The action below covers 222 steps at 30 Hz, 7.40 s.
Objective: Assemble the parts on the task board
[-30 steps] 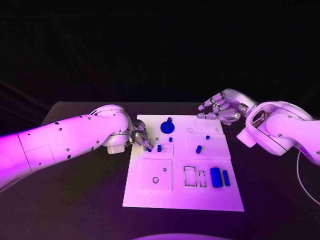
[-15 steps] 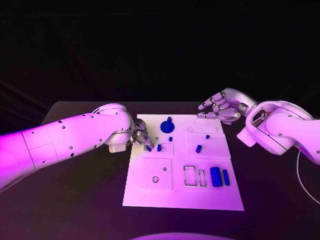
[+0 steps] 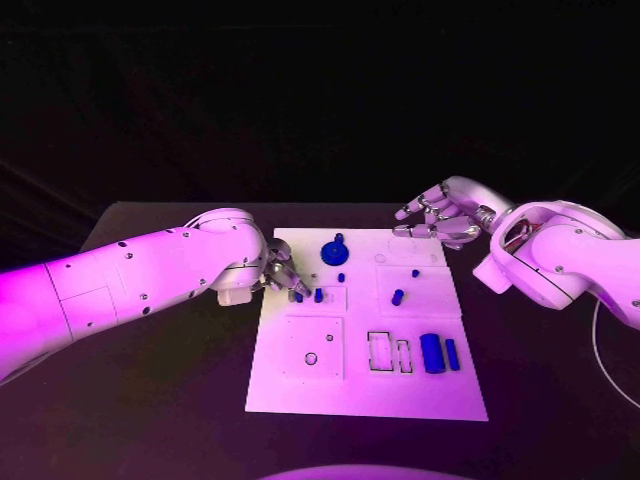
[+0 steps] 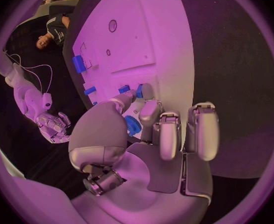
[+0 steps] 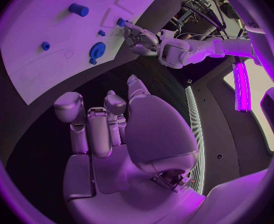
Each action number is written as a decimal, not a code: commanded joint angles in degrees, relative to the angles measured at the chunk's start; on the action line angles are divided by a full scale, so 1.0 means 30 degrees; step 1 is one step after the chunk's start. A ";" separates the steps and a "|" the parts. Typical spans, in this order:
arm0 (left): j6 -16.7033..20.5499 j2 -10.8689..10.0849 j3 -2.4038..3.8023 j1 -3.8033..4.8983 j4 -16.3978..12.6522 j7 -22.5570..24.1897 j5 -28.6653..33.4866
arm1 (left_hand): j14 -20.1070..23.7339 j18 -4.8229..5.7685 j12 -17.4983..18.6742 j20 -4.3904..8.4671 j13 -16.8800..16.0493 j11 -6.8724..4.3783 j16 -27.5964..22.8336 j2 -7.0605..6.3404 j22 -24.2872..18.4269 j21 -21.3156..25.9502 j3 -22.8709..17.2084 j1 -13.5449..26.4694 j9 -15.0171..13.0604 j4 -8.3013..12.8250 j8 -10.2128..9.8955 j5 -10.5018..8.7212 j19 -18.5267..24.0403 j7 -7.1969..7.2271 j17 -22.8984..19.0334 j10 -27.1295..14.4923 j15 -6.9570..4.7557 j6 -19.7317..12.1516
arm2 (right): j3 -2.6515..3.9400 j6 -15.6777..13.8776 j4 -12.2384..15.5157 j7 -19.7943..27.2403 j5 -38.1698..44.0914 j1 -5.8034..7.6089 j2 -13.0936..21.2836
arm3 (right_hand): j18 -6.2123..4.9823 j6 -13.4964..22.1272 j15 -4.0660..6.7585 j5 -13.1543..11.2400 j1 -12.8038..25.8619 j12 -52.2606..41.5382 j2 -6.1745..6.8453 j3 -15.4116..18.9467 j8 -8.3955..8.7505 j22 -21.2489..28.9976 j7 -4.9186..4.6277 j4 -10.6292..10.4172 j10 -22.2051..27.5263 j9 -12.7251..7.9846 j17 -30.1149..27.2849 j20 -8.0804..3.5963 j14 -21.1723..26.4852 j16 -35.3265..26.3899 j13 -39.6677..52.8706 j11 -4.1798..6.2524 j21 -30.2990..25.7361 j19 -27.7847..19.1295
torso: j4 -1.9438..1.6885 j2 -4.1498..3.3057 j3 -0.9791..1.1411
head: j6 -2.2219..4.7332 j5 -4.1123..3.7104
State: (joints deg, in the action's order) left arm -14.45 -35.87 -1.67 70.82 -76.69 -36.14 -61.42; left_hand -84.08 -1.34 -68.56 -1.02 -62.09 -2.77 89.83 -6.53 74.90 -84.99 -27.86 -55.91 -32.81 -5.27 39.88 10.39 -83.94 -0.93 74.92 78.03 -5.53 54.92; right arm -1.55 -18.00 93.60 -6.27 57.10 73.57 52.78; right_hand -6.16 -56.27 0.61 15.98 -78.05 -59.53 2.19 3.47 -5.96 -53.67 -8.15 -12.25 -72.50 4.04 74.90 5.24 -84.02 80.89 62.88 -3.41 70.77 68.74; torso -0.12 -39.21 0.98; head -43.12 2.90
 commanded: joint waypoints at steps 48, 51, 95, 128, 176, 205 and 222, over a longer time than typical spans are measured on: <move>0.9380 -0.0282 0.0088 -0.0288 -0.0226 1.1945 0.0617 | 0.7816 -0.2930 1.5107 -0.2151 1.4692 0.2730 -1.3821 0.0024 -0.7780 1.7805 0.3688 -0.9993 0.6057 -0.0354 -0.7830 -0.1207 0.8150 -0.2469 -1.0293 -0.7596 0.2249 -0.1690 | -0.0012 0.0204 0.0009 0.0171 0.0028 -0.0083 0.0027 | -0.0401 0.0085 0.0128 0.0106 -0.0080 0.0057 -0.0229 0.0125 -0.0141 0.0094 -0.0007 -0.0042 0.0041 0.0011 -0.0074 0.0024 -0.0870 -0.0185 -0.0083 0.0070 -0.0152 -0.0164 | 0.0087 -0.0075 -0.0051 | 0.0407 -0.0228; 0.9834 -0.0027 0.0045 -0.0414 0.0015 1.2600 -0.0720 | 0.7508 -0.2963 1.6071 -0.2176 1.5727 0.2886 -1.3866 -0.0361 -0.7627 1.7656 0.3396 -1.0104 0.6666 -0.0010 -0.8604 -0.1291 0.7993 -0.2359 -1.0771 -0.7515 0.2362 -0.1446 | -0.0014 0.0206 0.0012 0.0165 0.0028 -0.0087 -0.0008 | -0.0400 0.0086 0.0129 0.0114 -0.0109 0.0046 -0.0260 0.0118 -0.0145 0.0093 -0.0008 -0.0043 0.0034 0.0011 -0.0061 0.0022 -0.0875 -0.0180 -0.0079 0.0073 -0.0156 -0.0159 | 0.0133 -0.0096 -0.0030 | 0.0470 -0.0209; 0.6209 0.2631 -0.0304 -0.0816 0.2064 0.8022 -0.5909 | 0.0326 -0.1425 1.8391 -0.1502 1.9116 0.2222 -0.4570 -0.0857 -0.0414 0.7040 0.2769 -0.8692 0.8608 0.0323 -1.0611 -0.1363 0.1187 -0.2146 -0.3309 -0.3951 0.1671 0.2007 | -0.0015 0.0267 -0.0034 0.0114 0.0047 -0.0092 -0.0237 | -0.0400 0.0087 0.0132 0.0140 -0.0157 0.0036 -0.0356 0.0107 -0.0159 0.0109 -0.0009 -0.0070 0.0024 0.0011 -0.0071 0.0018 -0.0878 -0.0197 -0.0090 0.0072 -0.0176 -0.0151 | 0.0107 -0.0090 -0.0032 | 0.0377 -0.0319; 0.6721 0.3035 -0.0298 -0.1055 0.2464 0.7752 -0.5837 | -0.0179 -0.1007 1.8527 -0.1213 1.8972 0.1990 -0.3969 -0.0234 0.1104 0.4900 0.1078 -0.9594 0.8729 0.1585 -1.0524 -0.1416 0.0337 -0.2174 -0.2827 -0.2630 0.1412 0.3268 | -0.0015 0.0335 -0.0050 0.0138 0.0047 -0.0093 -0.0316 | -0.0401 0.0079 0.0134 0.0153 -0.0188 -0.0016 -0.0388 0.0112 -0.0171 0.0120 -0.0007 -0.0078 -0.0007 0.0012 -0.0048 0.0016 -0.0887 -0.0188 -0.0057 0.0074 -0.0189 -0.0147 | 0.0120 -0.0085 -0.0037 | 0.0321 -0.0373; 0.6640 -0.0645 0.0491 -0.1207 -0.0265 0.7608 -0.3657 | -0.0219 -0.0961 1.9124 -0.1192 1.8914 0.1950 -0.4169 -0.0569 0.1342 0.4655 0.0821 -0.8498 0.8859 0.1449 -1.0740 -0.1441 0.0222 -0.2103 -0.3340 -0.2315 0.1380 0.3562 | -0.0017 0.0418 -0.0116 0.0158 0.0019 -0.0253 -0.0247 | -0.0400 0.0057 0.0134 0.0166 -0.0112 -0.0051 -0.0477 0.0179 -0.0204 0.0136 -0.0006 -0.0203 -0.0037 0.0015 -0.0040 0.0012 -0.0899 -0.0197 -0.0065 0.0072 -0.0213 -0.0128 | 0.0083 -0.0081 -0.0012 | 0.0314 -0.0256; 0.6556 -0.0033 0.0433 -0.1370 0.0402 0.7394 -0.3767 | -0.0191 -0.0972 1.9252 -0.1186 1.8900 0.1946 -0.4196 -0.0519 0.1332 0.4716 0.0640 -0.8569 0.8893 0.1555 -1.0807 -0.1430 0.0260 -0.2102 -0.3391 -0.2284 0.1373 0.3568 | -0.0017 0.0525 -0.0111 0.0156 0.0014 -0.0254 -0.0279 | -0.0400 0.0057 0.0134 0.0166 -0.0112 -0.0051 -0.0477 0.0179 -0.0204 0.0136 -0.0006 -0.0203 -0.0037 0.0015 -0.0040 0.0012 -0.0899 -0.0197 -0.0065 0.0072 -0.0213 -0.0128 | 0.0097 -0.0084 -0.0013 | 0.0242 -0.0292; 0.6305 -0.0149 0.0431 -0.1371 0.0417 0.7294 -0.3721 | 0.0022 -0.1086 1.9917 -0.1445 1.8939 0.2373 -0.4422 -0.1103 0.1052 0.5393 0.0351 -0.8165 0.9502 0.1721 -1.2057 -0.1449 0.0567 -0.2541 -0.3861 -0.2897 0.1714 0.1535 | -0.0017 0.0529 -0.0146 0.0152 0.0014 -0.0255 -0.0250 | -0.0400 0.0057 0.0134 0.0166 -0.0112 -0.0051 -0.0477 0.0179 -0.0204 0.0136 -0.0006 -0.0203 -0.0037 0.0015 -0.0040 0.0012 -0.0899 -0.0197 -0.0065 0.0072 -0.0213 -0.0128 | 0.0091 -0.0073 -0.0024 | 0.0246 -0.0317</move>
State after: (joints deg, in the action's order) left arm 5.31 -36.35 -0.41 66.71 -75.39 -14.16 -72.73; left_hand -83.97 -5.32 -8.98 -5.24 -5.30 4.37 76.72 -9.58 74.90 -69.00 -26.42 -80.57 -4.35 -0.16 3.94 6.38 -82.39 -8.57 63.38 69.62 -0.69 59.85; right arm -1.61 -17.12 93.17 -6.20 56.95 72.84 52.05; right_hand -7.06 -56.28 0.61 16.19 -78.35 -59.53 1.29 3.86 -6.18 -53.33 -8.15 -12.64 -72.55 4.03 74.73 5.24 -84.02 80.55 62.70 -3.46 70.34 68.74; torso 0.14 -39.42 0.91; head -42.40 1.96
